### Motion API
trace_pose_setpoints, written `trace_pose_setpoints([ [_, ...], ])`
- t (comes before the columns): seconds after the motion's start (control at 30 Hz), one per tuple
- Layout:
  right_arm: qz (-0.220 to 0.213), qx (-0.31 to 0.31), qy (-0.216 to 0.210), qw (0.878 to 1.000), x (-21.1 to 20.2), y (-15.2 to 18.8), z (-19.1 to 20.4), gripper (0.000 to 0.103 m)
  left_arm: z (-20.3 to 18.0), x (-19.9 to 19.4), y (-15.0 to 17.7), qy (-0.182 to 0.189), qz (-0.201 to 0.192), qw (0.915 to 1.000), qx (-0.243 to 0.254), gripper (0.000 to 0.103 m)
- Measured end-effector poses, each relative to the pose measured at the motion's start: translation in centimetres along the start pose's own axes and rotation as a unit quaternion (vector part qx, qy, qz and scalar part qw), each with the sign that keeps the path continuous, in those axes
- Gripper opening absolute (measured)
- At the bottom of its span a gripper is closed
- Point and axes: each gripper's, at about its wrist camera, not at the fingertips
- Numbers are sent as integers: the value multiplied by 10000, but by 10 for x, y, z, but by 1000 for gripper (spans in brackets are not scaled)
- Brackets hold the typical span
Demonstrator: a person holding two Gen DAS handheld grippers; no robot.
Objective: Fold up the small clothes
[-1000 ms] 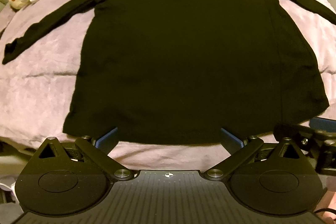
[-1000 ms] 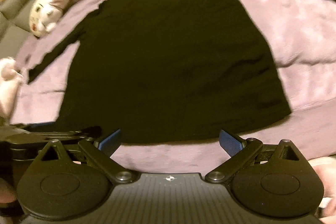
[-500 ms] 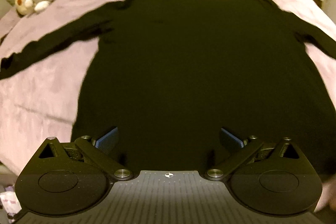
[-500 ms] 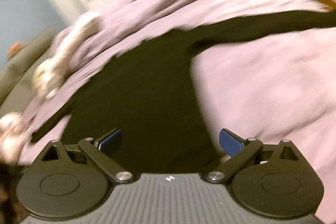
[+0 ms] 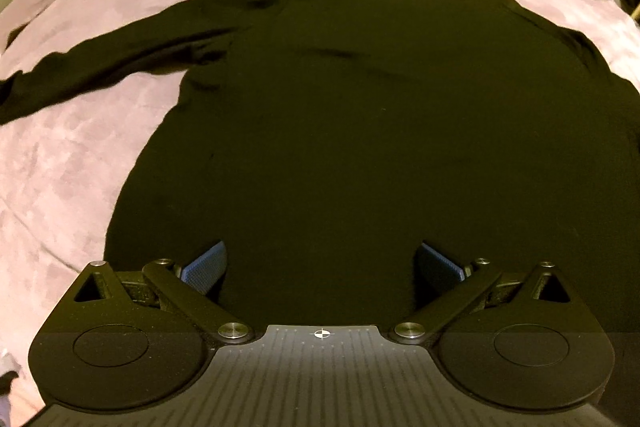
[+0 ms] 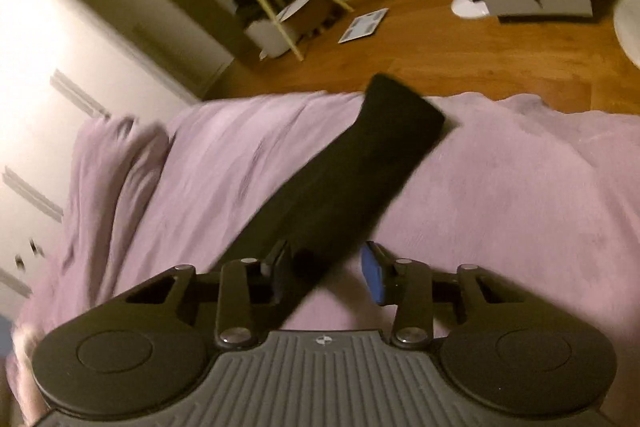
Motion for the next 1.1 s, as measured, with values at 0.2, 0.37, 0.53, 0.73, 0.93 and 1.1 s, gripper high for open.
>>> trace_pose_setpoints([
  [0.2,-165,356,-21,9992,36,-11,-11,13,5,7,-3,133,136,9997,-155,103],
  [0.37,-151,192,37,9997,28,-12,-10,5,10,8,-1,240,89,9996,-111,103],
  [0.53,-518,-2099,489,9751,6,-6,86,4,10,4,-3,160,32,9998,-107,103],
  [0.73,-724,-4889,-959,8640,-39,91,244,4,0,-13,-18,394,-307,9987,-17,103],
  [0.93,139,-6601,-1673,7322,-38,232,325,6,-12,-27,-51,1556,-300,9873,-148,103],
  [1.1,818,-6277,-1733,7545,-42,249,308,19,-39,-11,-65,2365,-159,9715,-22,103],
])
Point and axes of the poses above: each gripper's, at about its wrist camera, not at the fingertips, and x roughly the way its jaws point, z to its left, y to its underside, and after that the axes turned 12 degrees about -x, right-handed
